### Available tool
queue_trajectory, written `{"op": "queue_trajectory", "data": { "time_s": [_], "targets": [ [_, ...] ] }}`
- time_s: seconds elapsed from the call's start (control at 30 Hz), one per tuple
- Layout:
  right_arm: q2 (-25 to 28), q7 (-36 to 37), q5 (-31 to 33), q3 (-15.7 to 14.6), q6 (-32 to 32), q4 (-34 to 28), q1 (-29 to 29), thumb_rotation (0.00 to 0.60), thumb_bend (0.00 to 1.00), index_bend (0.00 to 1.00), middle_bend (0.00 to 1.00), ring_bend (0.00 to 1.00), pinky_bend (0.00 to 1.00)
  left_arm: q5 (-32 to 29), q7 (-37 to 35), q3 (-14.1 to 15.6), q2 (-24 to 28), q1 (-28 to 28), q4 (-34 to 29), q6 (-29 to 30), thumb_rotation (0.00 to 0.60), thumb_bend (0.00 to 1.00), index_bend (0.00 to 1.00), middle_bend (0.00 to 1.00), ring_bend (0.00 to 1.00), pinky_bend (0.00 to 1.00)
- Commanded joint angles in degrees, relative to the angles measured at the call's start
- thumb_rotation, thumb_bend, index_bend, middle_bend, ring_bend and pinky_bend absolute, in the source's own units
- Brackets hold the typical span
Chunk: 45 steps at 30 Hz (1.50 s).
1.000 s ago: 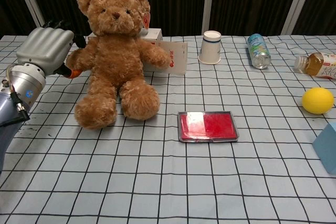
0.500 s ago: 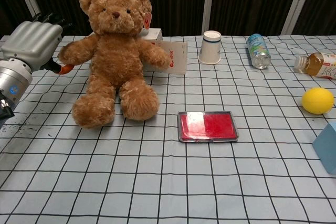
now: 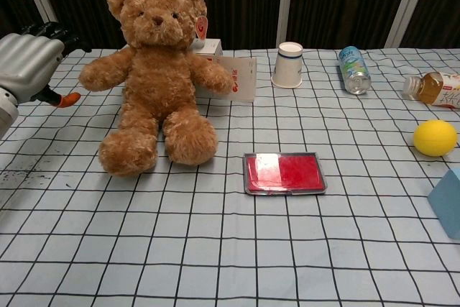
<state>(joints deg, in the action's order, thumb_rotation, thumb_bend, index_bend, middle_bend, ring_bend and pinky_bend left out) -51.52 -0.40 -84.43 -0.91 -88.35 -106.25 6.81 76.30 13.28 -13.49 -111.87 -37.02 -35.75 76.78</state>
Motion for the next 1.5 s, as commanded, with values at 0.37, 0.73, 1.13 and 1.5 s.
{"op": "queue_trajectory", "data": {
  "time_s": [0.37, 0.73, 1.13, 1.5],
  "targets": [
    [-0.03, 0.07, -0.19, 0.04, -0.4, 0.18, 0.15, 0.6, 0.22, 0.11, 0.06, 0.07, 0.0, 0.37, -9.36, 2.95, 13.28, 16.18, -25.09, 15.66, 0.6, 0.4, 0.2, 0.09, 0.0, 0.0],
    [-0.56, -0.43, -1.24, 0.24, -2.04, 0.4, 0.56, 0.6, 0.22, 0.11, 0.06, 0.07, 0.0, -4.53, -5.23, 6.4, 28.06, 26.74, -45.71, 17.9, 0.6, 0.4, 0.22, 0.07, 0.0, 0.0],
    [-0.92, -2.36, -1.67, 0.12, -2.94, -0.18, 1.0, 0.6, 0.22, 0.11, 0.06, 0.07, 0.0, -6.57, -9.11, 8.51, 43.32, 31.72, -61.9, 14.38, 0.6, 0.41, 0.22, 0.06, 0.0, 0.0],
    [-0.63, -3.67, -1.82, 0.16, -3.8, -1.65, 1.38, 0.6, 0.22, 0.11, 0.06, 0.07, 0.0, -1.86, -11.86, 9.0, 44.58, 29.44, -57.55, 9.21, 0.6, 0.42, 0.22, 0.03, 0.0, 0.0]
  ]
}}
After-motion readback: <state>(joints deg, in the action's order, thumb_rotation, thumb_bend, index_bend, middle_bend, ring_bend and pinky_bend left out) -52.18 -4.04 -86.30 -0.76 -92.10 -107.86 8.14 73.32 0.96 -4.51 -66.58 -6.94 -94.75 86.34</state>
